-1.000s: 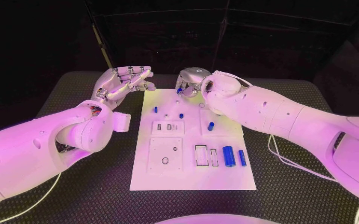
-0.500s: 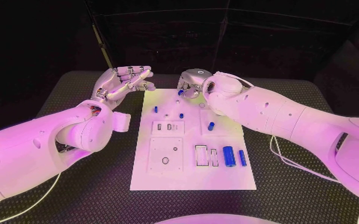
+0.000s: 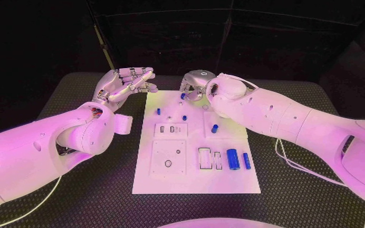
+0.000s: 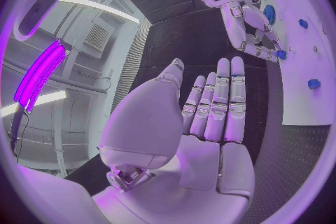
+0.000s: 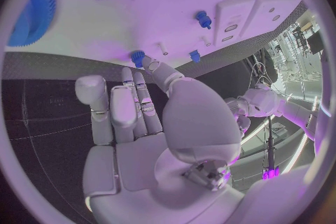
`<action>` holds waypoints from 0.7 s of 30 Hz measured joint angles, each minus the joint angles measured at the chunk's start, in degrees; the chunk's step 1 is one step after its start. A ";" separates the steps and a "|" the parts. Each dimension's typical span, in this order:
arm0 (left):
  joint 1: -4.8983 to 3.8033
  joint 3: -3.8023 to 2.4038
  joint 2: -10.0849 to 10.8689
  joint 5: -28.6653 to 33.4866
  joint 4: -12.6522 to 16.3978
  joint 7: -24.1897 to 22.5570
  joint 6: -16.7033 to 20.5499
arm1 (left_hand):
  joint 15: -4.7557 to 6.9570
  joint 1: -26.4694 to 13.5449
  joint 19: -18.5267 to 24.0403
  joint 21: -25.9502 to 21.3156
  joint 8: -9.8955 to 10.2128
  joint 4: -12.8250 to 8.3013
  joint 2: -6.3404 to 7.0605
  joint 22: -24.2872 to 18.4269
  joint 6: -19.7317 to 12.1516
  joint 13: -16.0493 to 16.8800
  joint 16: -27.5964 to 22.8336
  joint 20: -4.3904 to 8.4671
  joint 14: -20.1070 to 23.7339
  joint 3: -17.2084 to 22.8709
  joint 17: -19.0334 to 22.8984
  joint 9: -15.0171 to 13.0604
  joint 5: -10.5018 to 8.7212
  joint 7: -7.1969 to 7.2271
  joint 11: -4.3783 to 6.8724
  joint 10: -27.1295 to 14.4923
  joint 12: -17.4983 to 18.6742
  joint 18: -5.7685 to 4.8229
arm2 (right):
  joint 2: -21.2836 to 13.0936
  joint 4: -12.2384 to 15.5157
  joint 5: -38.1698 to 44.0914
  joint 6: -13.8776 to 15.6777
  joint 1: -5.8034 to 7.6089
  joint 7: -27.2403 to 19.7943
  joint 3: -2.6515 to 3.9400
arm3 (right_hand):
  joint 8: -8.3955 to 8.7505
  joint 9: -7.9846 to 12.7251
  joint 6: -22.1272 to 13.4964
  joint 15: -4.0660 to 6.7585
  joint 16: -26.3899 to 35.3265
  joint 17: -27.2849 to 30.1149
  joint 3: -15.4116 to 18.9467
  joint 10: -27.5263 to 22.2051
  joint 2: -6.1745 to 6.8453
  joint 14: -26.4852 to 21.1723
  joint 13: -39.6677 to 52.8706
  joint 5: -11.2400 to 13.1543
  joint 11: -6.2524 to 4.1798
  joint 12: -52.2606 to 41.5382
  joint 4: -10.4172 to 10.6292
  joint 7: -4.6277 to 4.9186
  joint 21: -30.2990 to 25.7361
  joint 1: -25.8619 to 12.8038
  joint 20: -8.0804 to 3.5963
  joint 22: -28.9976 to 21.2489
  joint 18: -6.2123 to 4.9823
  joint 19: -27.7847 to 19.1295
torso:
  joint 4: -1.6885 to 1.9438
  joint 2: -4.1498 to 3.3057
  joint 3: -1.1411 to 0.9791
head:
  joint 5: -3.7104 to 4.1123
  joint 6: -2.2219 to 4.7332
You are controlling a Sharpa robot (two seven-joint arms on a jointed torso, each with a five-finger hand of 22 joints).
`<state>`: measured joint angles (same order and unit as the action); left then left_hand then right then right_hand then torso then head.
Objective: Assemble the parts on the task board
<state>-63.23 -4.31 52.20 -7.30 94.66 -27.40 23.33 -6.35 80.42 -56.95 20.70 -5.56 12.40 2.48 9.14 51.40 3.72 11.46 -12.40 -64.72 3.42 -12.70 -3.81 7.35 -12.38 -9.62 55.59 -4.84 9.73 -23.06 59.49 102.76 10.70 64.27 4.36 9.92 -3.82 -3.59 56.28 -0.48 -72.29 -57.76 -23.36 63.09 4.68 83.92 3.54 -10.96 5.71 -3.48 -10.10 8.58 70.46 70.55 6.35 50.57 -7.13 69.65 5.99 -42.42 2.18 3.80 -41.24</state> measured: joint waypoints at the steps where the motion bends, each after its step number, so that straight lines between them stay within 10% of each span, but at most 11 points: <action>1: 0.00 0.00 0.00 0.00 0.00 0.01 -0.01 | 0.00 0.00 0.00 0.00 0.00 0.00 0.00 0.00 0.00 0.00 0.00 0.00 0.00 0.00 0.00 0.00 0.00 0.00 0.00 0.00 0.00 0.00 | 0.00 0.00 0.08 0.03 -0.01 -0.01 0.00 | 0.00 0.01 -1.82 -0.31 0.66 1.00 0.37 -1.77 0.18 0.13 0.00 0.46 0.34 0.00 0.37 -0.31 -0.83 -0.13 0.13 -1.35 0.00 -0.77 | 0.01 0.00 0.01 | 0.00 0.02; 12: 0.00 0.00 0.19 0.00 -0.09 0.12 -0.12 | 0.00 0.00 0.00 0.00 0.00 0.00 0.00 0.00 0.00 0.00 0.01 0.00 0.00 0.00 0.01 0.00 0.00 0.00 0.00 0.00 0.00 0.00 | -1.09 1.52 0.25 1.17 -0.03 -0.38 0.00 | 0.00 -0.26 -6.01 -0.97 2.92 4.83 4.03 -6.10 0.39 -0.20 0.16 0.95 1.04 -0.98 2.23 -1.41 -3.26 1.27 0.82 -5.21 -0.92 -2.39 | 0.07 -0.04 0.02 | 0.09 0.03; 21: 0.01 0.00 0.80 0.00 -0.14 0.20 -0.18 | 0.00 0.00 0.00 0.00 0.00 -0.16 0.00 0.00 0.00 0.01 0.02 0.00 0.00 -0.16 -0.07 0.00 0.00 0.00 0.00 0.00 0.00 -0.01 | -11.45 9.98 -3.03 3.55 -0.07 -0.26 0.03 | -0.99 -0.67 -1.58 -0.75 1.56 2.73 5.90 1.61 0.85 0.03 1.09 -0.28 0.06 -5.66 4.79 1.21 -1.87 1.40 0.06 -2.38 -0.92 -0.45 | -0.49 0.10 -0.14 | 0.20 0.65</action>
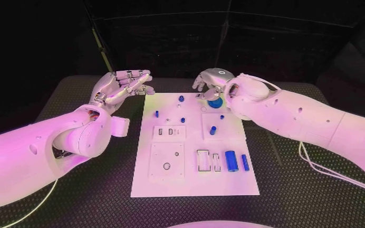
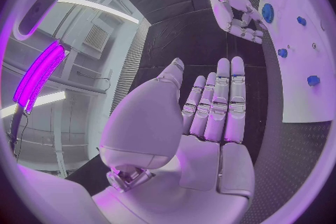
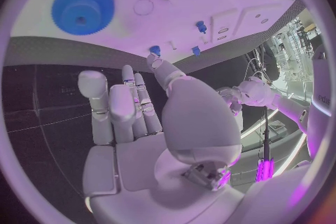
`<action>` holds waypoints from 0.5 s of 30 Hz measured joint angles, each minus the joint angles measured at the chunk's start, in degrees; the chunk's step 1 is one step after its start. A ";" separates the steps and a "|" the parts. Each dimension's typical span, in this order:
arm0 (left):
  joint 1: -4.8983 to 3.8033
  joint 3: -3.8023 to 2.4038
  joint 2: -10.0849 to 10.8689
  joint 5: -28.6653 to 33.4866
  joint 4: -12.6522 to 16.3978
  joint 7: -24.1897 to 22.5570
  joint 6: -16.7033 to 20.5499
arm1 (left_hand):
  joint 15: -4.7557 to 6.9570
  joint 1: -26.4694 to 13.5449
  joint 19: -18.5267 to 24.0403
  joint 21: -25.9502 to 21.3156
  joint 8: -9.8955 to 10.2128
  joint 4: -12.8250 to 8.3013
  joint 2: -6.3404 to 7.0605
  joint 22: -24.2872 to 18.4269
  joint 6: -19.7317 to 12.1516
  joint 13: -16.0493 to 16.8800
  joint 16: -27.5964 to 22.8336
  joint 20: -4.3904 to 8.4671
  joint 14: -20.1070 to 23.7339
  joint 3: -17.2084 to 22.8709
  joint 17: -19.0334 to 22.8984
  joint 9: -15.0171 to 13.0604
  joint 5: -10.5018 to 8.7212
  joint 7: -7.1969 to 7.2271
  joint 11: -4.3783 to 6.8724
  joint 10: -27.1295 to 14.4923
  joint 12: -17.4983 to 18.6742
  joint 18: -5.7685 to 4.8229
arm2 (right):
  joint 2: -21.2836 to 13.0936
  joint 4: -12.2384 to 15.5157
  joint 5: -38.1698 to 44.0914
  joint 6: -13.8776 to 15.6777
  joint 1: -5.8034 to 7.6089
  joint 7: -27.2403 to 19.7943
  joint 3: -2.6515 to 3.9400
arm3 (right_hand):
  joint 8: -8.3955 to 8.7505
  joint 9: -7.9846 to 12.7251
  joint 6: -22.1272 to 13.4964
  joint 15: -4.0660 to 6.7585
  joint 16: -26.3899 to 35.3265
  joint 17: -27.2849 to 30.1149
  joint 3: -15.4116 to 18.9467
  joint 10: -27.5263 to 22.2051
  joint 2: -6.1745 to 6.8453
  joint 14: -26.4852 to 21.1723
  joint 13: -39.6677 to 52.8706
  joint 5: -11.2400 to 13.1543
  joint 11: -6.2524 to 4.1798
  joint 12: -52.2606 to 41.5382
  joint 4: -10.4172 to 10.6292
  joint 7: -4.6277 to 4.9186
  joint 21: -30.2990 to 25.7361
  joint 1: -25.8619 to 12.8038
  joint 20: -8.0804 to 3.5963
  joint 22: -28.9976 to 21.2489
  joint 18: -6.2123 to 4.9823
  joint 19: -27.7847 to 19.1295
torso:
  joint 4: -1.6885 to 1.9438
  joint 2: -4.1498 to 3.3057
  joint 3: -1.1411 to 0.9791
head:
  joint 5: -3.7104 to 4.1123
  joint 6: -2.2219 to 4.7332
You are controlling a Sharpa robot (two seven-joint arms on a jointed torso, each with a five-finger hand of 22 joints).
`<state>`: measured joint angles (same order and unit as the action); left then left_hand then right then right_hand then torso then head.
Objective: Assemble the parts on the task board
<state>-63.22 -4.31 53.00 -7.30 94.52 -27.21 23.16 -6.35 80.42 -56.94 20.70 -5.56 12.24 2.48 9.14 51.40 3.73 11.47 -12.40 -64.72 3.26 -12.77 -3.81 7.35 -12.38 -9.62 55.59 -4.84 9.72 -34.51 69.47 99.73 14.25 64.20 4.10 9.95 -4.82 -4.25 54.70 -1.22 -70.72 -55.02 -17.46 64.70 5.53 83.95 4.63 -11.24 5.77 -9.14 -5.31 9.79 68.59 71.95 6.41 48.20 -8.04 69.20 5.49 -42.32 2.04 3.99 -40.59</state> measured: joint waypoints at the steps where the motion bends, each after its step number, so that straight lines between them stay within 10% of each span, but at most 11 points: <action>1: 0.00 0.00 0.06 0.00 -0.01 0.00 0.00 | 0.00 0.00 0.00 0.00 0.00 0.00 0.00 0.00 0.00 0.00 0.00 0.00 0.00 0.00 0.00 0.00 0.00 0.00 0.00 0.00 0.00 0.00 | -1.65 1.20 -1.19 0.05 0.00 0.26 0.03 | 0.00 0.05 -0.25 0.00 -0.31 -0.39 0.58 1.01 0.66 0.00 0.20 -0.32 -0.02 -0.53 0.58 0.25 0.29 -0.66 0.00 0.40 0.01 0.29 | -0.12 0.04 -0.03 | -0.02 0.10; 5: 0.00 0.00 0.13 0.00 -0.04 0.03 -0.02 | 0.00 0.00 0.00 0.00 0.00 0.00 0.00 0.00 0.00 0.00 0.00 0.00 0.00 0.00 0.00 0.00 0.00 0.00 0.00 0.00 0.00 0.00 | -5.75 3.88 -4.82 -0.16 0.01 1.64 0.04 | 0.85 0.42 -2.99 0.12 -0.85 -1.02 6.52 3.94 2.86 0.12 1.29 -2.51 -0.08 -2.47 4.86 0.74 0.64 -2.48 0.26 1.02 0.00 0.64 | -0.45 0.15 -0.15 | -0.15 0.44; 11: 0.00 0.00 0.10 0.05 -0.04 0.05 -0.07 | 0.00 0.00 0.00 0.00 0.00 0.00 0.00 0.00 0.00 0.00 0.00 0.00 0.00 0.00 0.00 0.00 0.00 0.00 0.00 0.00 0.00 0.00 | -8.29 5.13 -8.33 -1.88 0.01 4.63 0.02 | -0.42 0.14 -4.36 1.65 -4.95 -6.85 20.50 8.68 4.76 -0.02 10.96 -4.94 -1.66 -14.87 19.93 -0.73 3.98 6.10 -1.42 6.27 0.63 3.76 | -0.63 0.19 -0.24 | 0.51 0.67; 15: 0.00 0.00 -0.02 0.09 -0.12 0.07 -0.12 | 0.00 0.00 0.00 0.00 0.00 0.00 0.00 0.00 0.00 0.00 0.00 0.00 0.00 0.00 0.01 0.00 0.00 0.00 0.00 0.00 0.00 0.00 | -8.24 4.36 -9.69 -3.83 0.01 6.43 0.02 | -1.82 0.14 -5.07 2.08 -9.45 -14.11 23.18 4.86 4.63 -0.01 26.20 -5.30 -1.77 -31.42 22.03 -0.77 6.92 7.28 -1.03 11.16 1.85 5.72 | -0.57 0.19 -0.22 | 0.91 0.71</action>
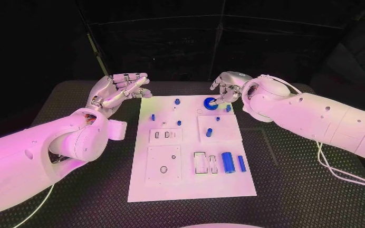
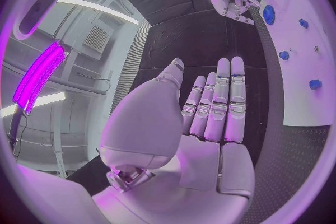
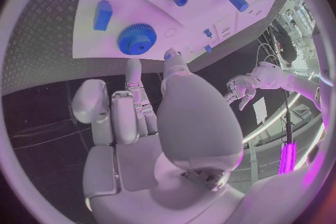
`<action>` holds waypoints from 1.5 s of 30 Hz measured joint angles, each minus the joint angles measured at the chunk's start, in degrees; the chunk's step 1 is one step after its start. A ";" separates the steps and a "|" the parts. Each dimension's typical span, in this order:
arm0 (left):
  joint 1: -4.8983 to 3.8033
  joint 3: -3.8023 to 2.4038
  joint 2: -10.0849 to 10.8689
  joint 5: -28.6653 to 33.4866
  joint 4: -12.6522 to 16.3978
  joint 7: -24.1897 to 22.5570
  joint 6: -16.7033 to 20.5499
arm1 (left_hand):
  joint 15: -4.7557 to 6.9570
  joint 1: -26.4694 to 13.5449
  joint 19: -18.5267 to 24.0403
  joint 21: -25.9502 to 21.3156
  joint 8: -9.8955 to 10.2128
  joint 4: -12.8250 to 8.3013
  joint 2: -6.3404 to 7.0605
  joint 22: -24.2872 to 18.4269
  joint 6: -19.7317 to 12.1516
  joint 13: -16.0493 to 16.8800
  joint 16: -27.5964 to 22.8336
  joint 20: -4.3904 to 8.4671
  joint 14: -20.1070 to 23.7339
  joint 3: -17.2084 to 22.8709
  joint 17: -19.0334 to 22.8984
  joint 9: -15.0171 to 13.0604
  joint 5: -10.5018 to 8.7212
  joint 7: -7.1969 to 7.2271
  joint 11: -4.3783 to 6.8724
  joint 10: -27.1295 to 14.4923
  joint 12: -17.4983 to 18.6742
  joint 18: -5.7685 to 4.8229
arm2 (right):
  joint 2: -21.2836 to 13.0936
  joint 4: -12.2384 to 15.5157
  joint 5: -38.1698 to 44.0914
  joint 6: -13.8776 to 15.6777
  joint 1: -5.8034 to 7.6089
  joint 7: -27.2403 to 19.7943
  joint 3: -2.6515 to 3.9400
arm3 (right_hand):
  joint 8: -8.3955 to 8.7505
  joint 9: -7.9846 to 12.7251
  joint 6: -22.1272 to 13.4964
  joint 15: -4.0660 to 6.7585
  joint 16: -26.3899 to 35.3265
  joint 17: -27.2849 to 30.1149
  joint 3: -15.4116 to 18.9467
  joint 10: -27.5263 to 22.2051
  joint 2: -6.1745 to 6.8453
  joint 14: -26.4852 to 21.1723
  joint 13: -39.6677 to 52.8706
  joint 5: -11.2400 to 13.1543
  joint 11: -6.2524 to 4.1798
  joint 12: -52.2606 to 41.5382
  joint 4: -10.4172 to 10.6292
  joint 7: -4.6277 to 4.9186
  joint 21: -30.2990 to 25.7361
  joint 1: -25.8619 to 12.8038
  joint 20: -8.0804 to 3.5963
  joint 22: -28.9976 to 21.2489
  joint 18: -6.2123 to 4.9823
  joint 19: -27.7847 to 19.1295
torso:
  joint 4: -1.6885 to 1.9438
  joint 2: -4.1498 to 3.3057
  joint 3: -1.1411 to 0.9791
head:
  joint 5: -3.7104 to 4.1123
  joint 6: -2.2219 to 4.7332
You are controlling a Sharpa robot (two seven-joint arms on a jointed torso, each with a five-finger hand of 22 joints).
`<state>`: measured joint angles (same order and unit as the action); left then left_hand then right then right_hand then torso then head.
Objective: Assemble the parts on the task board
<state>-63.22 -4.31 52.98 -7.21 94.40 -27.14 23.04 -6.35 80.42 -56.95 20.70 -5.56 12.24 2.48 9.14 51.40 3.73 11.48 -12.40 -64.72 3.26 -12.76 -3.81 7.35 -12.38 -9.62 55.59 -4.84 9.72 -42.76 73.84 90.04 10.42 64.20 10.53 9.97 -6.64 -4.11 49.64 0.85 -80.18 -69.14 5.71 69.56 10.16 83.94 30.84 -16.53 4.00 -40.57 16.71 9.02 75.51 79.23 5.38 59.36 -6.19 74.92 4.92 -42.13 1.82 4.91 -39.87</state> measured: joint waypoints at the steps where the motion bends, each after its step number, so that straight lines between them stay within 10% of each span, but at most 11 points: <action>1: 0.00 0.00 -0.02 0.01 -0.04 0.00 -0.01 | 0.00 0.00 0.00 0.00 0.00 0.00 0.00 0.00 0.00 0.00 0.00 0.00 0.00 0.00 0.00 0.00 0.00 0.00 0.00 0.00 0.00 0.00 | 0.16 -0.31 -0.24 -0.43 0.00 0.32 0.00 | -0.27 0.00 -0.09 0.00 -0.53 -0.94 0.02 -0.27 0.00 0.00 3.35 0.00 0.05 -3.22 0.02 0.09 0.38 0.00 0.17 0.63 0.01 0.17 | 0.03 0.00 0.00 | 0.04 0.00; 15: 0.02 0.01 -0.32 0.04 -0.48 0.06 -0.13 | 0.00 0.00 0.00 0.00 0.00 0.00 0.00 0.00 0.00 0.00 0.00 0.00 0.00 0.00 0.01 0.00 0.00 0.00 0.00 0.00 0.00 0.00 | 2.87 -3.38 -1.58 -4.80 -0.01 2.87 -0.01 | -2.84 -0.06 -0.22 -0.01 -4.69 -5.82 -1.34 2.33 -2.34 0.00 26.49 -1.81 0.00 -24.00 -0.34 0.22 3.05 2.34 0.36 5.35 0.89 1.59 | 0.21 -0.03 0.14 | 0.27 -0.46; 41: 0.02 0.01 -0.47 0.07 -0.81 0.12 -0.20 | 0.00 0.00 0.00 0.00 0.22 0.00 0.00 0.00 0.00 0.01 -0.38 0.00 0.00 0.00 -0.08 0.00 0.00 0.00 0.00 0.00 0.00 0.00 | 4.44 -4.82 0.92 -8.04 0.17 3.50 0.14 | -4.46 -0.03 1.28 -0.23 -6.93 -5.80 -2.62 5.18 -5.07 0.21 35.70 -2.12 -0.01 -31.37 -2.15 -0.13 5.03 6.06 0.36 8.95 0.88 3.01 | 0.17 0.00 0.08 | 0.18 -0.73; 45: 0.03 0.01 -0.48 0.07 -0.86 0.13 -0.20 | 0.00 0.00 0.00 0.00 0.22 0.00 0.00 0.00 0.00 0.01 -0.38 0.00 0.00 0.00 -0.08 0.00 0.00 0.00 0.00 0.00 0.00 0.00 | 4.61 -4.88 1.94 -8.04 0.18 3.47 0.14 | -4.81 0.02 2.05 -0.23 -6.96 -5.80 -5.07 5.31 -6.12 0.21 36.42 1.30 -0.14 -31.64 -4.54 -0.05 5.30 9.62 0.26 9.50 0.87 3.16 | 0.18 -0.01 0.08 | 0.19 -0.84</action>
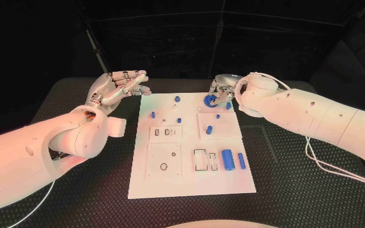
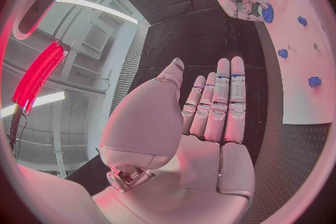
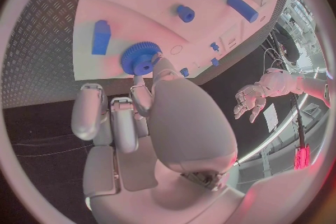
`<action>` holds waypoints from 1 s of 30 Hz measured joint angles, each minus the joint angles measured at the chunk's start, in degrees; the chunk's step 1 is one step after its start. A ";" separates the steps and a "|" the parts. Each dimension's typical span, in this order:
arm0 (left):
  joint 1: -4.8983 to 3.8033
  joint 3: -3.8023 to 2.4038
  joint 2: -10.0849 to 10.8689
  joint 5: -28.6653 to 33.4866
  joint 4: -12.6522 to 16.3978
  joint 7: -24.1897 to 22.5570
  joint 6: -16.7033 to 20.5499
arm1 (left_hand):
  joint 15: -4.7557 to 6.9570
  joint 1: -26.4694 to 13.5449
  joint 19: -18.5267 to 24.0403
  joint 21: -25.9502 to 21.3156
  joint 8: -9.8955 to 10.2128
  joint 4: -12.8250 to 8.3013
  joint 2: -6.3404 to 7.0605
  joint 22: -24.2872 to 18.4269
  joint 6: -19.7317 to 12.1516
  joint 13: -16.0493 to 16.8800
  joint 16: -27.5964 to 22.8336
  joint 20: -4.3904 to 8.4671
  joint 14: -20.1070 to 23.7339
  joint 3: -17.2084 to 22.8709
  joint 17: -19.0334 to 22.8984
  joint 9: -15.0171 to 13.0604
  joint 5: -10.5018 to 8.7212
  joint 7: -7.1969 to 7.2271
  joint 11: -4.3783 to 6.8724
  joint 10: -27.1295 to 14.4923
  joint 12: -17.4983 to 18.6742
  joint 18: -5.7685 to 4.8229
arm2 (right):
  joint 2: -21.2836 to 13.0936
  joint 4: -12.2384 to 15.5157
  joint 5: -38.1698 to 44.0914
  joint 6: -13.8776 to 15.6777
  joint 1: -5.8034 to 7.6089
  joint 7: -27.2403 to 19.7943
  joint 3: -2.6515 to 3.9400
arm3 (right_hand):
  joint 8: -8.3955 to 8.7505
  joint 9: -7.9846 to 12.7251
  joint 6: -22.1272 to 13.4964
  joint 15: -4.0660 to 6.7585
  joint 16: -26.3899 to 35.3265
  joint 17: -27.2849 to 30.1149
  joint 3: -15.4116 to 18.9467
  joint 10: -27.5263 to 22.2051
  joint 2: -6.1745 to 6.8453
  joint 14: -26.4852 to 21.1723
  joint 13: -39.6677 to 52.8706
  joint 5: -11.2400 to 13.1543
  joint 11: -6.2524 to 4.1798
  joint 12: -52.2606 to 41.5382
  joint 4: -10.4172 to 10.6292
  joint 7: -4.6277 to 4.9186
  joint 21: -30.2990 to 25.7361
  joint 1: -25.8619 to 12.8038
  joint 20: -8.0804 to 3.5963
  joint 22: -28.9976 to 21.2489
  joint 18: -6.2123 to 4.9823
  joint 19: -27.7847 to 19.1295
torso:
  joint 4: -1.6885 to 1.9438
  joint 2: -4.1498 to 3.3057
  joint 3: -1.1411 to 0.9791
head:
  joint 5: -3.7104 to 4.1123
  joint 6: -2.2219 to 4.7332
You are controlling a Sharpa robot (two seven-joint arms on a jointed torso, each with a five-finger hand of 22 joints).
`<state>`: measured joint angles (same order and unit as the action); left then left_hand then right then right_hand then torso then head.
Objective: Assemble the parts on the task board
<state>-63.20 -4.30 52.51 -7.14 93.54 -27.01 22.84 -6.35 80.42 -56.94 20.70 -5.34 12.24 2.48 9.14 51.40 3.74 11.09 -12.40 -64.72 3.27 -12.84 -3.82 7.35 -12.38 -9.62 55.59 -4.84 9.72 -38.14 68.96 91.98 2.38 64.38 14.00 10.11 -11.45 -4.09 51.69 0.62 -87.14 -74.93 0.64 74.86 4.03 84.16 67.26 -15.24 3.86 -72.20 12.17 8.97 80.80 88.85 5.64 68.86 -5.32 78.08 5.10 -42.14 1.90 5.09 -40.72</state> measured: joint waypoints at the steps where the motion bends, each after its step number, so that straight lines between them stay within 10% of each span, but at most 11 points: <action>1: 0.00 0.00 0.00 0.00 -0.01 0.00 0.00 | 0.00 0.00 0.00 0.00 0.00 0.00 0.00 0.00 0.00 0.00 0.00 0.00 0.00 0.00 0.00 0.00 0.00 0.00 0.00 0.00 0.00 0.00 | 0.02 0.00 0.29 0.00 0.00 -0.01 0.00 | 0.00 0.06 0.40 0.00 -0.12 0.00 -0.84 0.07 -0.10 0.00 0.28 0.29 -0.08 -0.27 -0.51 -0.04 0.12 0.79 0.04 0.19 0.00 0.30 | 0.00 0.00 0.00 | -0.02 -0.03; 30: 0.00 0.00 0.19 0.01 0.15 0.11 0.01 | 0.00 0.00 0.00 0.00 0.00 0.00 0.00 0.00 0.00 0.00 0.00 0.00 0.00 0.00 -0.07 0.00 0.00 0.00 0.00 0.00 0.19 0.00 | -0.32 10.37 3.03 5.81 -0.33 1.32 -0.15 | -0.73 0.40 4.68 0.22 -0.56 0.02 -10.31 3.89 2.09 -0.22 5.60 -3.04 -1.19 -4.05 -0.54 -1.06 1.71 -2.45 -0.73 3.57 0.90 1.88 | 0.09 0.02 0.04 | -0.71 0.09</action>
<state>-63.19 -4.30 52.70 -7.13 93.69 -26.89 22.84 -6.35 80.42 -56.94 20.70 -5.34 12.24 2.48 9.14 51.40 3.74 11.10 -12.40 -64.72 3.27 -12.92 -3.82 7.35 -12.38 -9.62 55.59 -4.65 9.72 -38.46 79.33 95.02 8.19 64.05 15.32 9.96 -12.18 -3.70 56.36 0.84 -87.69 -74.92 -9.67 78.76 6.12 83.93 72.85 -18.28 2.67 -76.25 11.63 7.91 82.52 86.41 4.91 72.43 -4.42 79.96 5.19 -42.12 1.94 4.38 -40.62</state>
